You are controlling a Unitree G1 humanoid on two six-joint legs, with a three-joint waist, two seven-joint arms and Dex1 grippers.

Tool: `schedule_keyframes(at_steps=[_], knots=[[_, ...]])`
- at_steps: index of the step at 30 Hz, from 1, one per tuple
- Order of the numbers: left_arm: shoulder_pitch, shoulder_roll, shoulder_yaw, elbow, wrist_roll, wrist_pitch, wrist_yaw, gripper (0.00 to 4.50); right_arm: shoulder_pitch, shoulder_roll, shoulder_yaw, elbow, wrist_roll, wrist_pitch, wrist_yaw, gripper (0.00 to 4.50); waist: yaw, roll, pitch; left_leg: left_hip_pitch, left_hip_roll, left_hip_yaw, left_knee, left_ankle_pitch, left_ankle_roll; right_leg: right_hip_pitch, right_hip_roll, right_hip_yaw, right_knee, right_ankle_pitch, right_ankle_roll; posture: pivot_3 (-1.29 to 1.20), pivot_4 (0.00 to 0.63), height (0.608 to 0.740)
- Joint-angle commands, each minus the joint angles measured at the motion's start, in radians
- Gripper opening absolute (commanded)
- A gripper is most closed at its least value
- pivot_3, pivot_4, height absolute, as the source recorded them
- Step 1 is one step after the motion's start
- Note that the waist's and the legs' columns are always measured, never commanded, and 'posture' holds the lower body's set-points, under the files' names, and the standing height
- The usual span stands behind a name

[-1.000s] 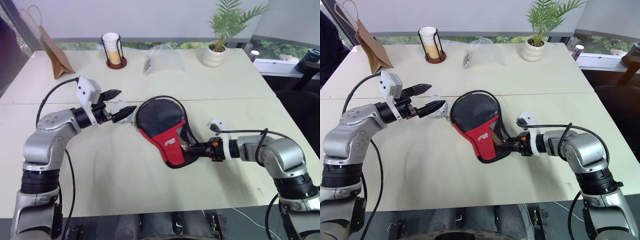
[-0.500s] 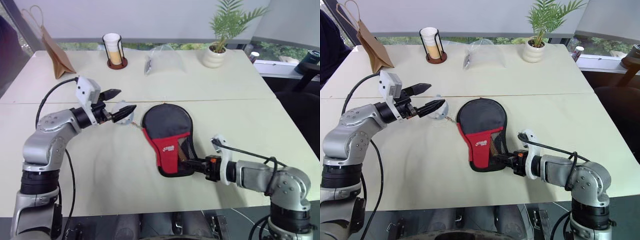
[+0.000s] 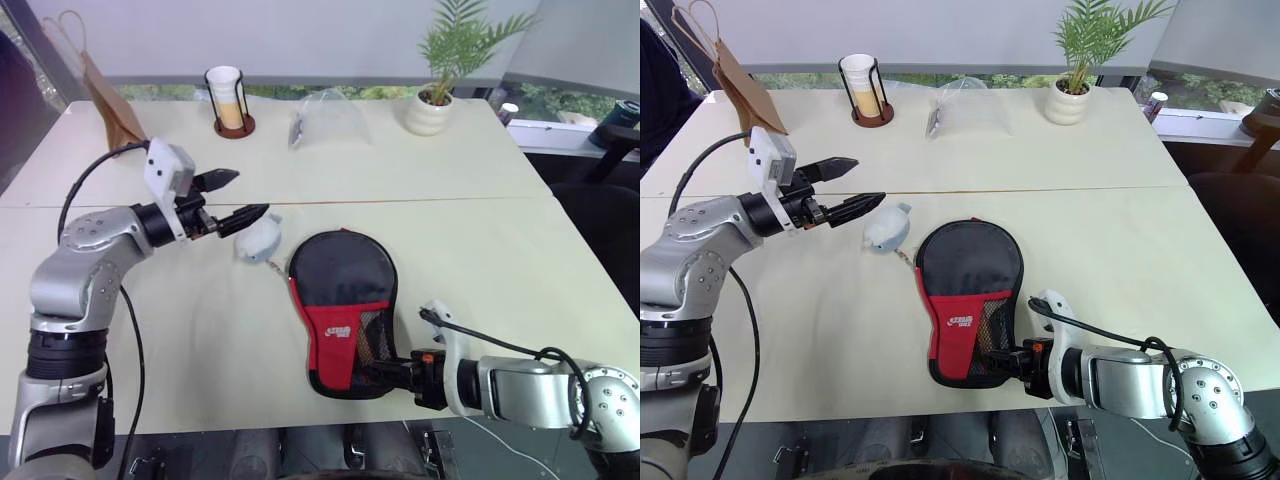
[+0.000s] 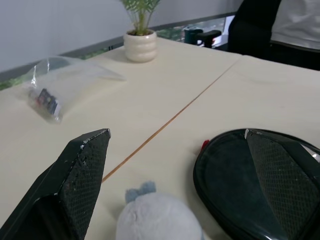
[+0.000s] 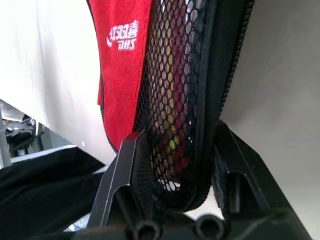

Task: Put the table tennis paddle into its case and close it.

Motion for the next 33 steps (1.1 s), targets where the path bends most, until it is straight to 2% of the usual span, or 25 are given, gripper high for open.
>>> schedule_keyframes(at_steps=[1,2,6,12,16,20,22,25,33], knots=[[-0.021,-0.005,-0.011,-0.010,0.008,-0.015,-0.002,4.50,-0.035,-0.030,0.035,0.015,-0.032,-0.036,0.027,2.13,0.000,0.000,0.000,0.000,0.000,0.000,0.000,0.000,0.000,0.000,0.000,0.000,0.000,0.000,0.000,0.00,0.150,0.740],[-0.017,-0.006,-0.017,-0.011,0.015,-0.027,-0.004,4.50,-0.053,-0.038,0.035,0.026,-0.054,-0.039,0.043,2.45,0.000,0.000,0.000,0.000,0.000,0.000,0.000,0.000,0.000,0.000,0.000,0.000,0.000,0.000,0.000,0.00,0.150,0.740],[0.008,-0.007,-0.043,-0.018,0.049,-0.077,-0.026,4.50,-0.125,-0.081,0.012,0.069,-0.152,-0.030,0.132,4.44,0.000,0.000,0.000,0.000,0.000,0.000,0.000,0.000,0.000,0.000,0.000,0.000,0.000,0.000,0.000,0.00,0.150,0.740],[0.045,-0.005,-0.066,-0.026,0.083,-0.135,-0.058,4.50,-0.222,-0.202,-0.004,0.124,-0.338,0.045,0.345,4.47,0.004,0.000,0.001,-0.001,0.000,0.001,0.001,0.000,0.000,-0.001,-0.001,0.000,0.000,0.000,0.000,0.00,0.150,0.740],[0.056,0.004,-0.074,-0.020,0.103,-0.170,-0.078,4.50,-0.281,-0.324,-0.012,0.188,-0.580,0.049,0.595,4.47,0.003,0.002,0.002,-0.002,0.000,0.001,0.001,0.000,0.000,-0.002,-0.002,0.001,0.000,0.000,0.000,0.00,0.150,0.740],[0.061,0.018,-0.074,0.011,0.134,-0.214,-0.098,4.50,-0.392,-0.421,0.048,0.237,-0.917,-0.120,0.883,4.47,-0.002,0.005,0.004,-0.002,0.000,0.002,0.001,0.000,0.000,-0.004,-0.001,0.001,0.000,0.000,0.000,0.00,0.150,0.740],[0.064,0.024,-0.078,0.029,0.159,-0.247,-0.104,4.50,-0.454,-0.402,0.070,0.253,-1.046,-0.239,1.010,4.47,-0.005,0.005,0.004,-0.002,0.000,0.002,0.000,0.000,0.000,-0.005,-0.001,0.001,0.000,0.000,0.000,0.00,0.150,0.740],[0.056,0.029,-0.081,0.072,0.190,-0.286,-0.110,4.50,-0.556,-0.295,0.114,0.273,-1.182,-0.392,1.143,4.47,-0.009,0.005,0.004,-0.002,0.001,0.002,-0.001,0.000,0.000,-0.005,0.001,0.001,0.000,0.000,0.000,0.00,0.150,0.740],[0.031,0.049,-0.091,0.164,0.246,-0.354,-0.146,4.50,-0.666,0.026,0.259,0.408,-1.427,-0.575,1.317,4.47,0.001,0.005,0.004,-0.003,0.001,0.004,0.001,0.000,0.000,-0.005,-0.001,0.000,0.000,0.000,0.000,0.00,0.150,0.740]])
